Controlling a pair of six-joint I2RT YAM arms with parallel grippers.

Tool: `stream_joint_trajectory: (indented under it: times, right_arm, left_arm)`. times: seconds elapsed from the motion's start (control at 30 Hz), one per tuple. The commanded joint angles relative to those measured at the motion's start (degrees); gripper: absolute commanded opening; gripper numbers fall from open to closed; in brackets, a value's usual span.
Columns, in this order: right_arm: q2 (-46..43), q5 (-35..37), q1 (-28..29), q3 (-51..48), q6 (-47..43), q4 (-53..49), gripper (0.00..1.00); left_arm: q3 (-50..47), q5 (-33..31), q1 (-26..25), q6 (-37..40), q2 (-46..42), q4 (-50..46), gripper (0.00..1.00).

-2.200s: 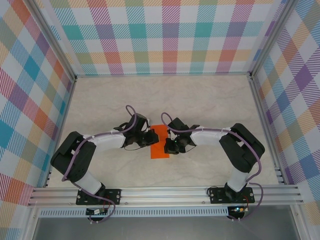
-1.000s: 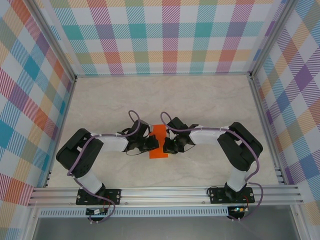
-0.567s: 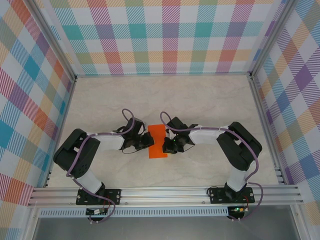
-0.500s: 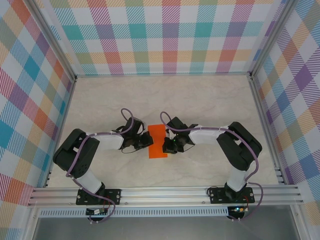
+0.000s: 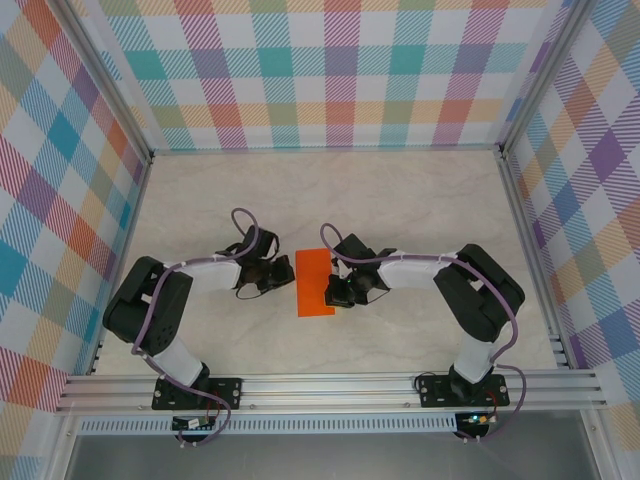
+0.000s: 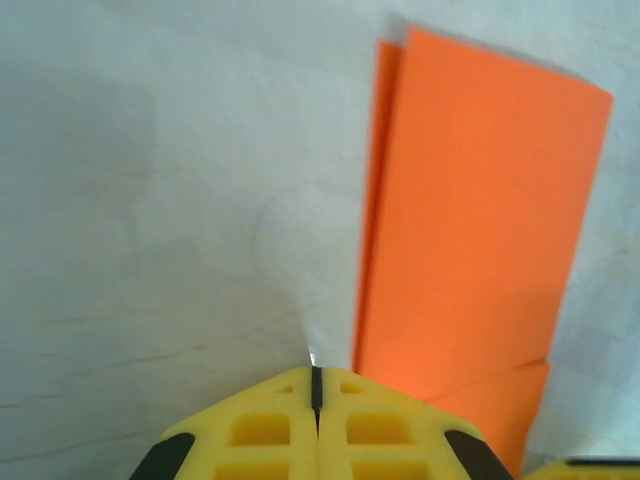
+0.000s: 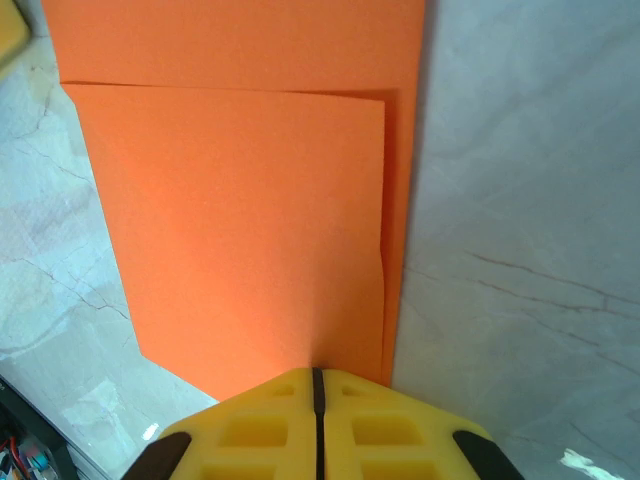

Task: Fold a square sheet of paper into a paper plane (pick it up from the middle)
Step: Fold the triangle a second time at the center of the table.

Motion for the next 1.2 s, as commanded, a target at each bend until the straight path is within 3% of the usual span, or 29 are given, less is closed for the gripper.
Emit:
stream_joint_trajectory:
  times: [0.0,0.17,0.33,0.47,0.7,1.17]
  right_arm:
    - [1.3,6.3,0.3,-1.3,0.7,-10.2,0.09]
    - [-5.7,5.2,0.3,3.3,-1.0,-8.2,0.21]
    - [-9.6,7.7,-1.5,4.3,-4.4,-8.2,0.46]
    - [-8.2,6.1,-3.9,3.4,-7.2,-6.2,0.53]
    - [-3.5,2.5,-5.2,5.6,-9.6,-4.7,0.49]
    - [3.1,-2.0,-5.6,8.4,-11.2,-3.6,0.35]
  left_arm:
    - [2.2,-5.8,2.4,2.1,-3.9,-6.7,0.08]
    - [1.3,-2.8,2.4,-0.4,-9.9,-7.1,0.28]
    - [-2.5,0.7,2.5,-3.8,-15.0,-4.7,0.51]
    - [-5.8,4.7,2.4,-7.5,-16.3,0.2,0.63]
    - [-9.2,9.9,1.9,-11.6,-14.2,7.2,0.64]
    - [-8.8,10.7,0.2,-12.3,-10.1,9.2,0.62]
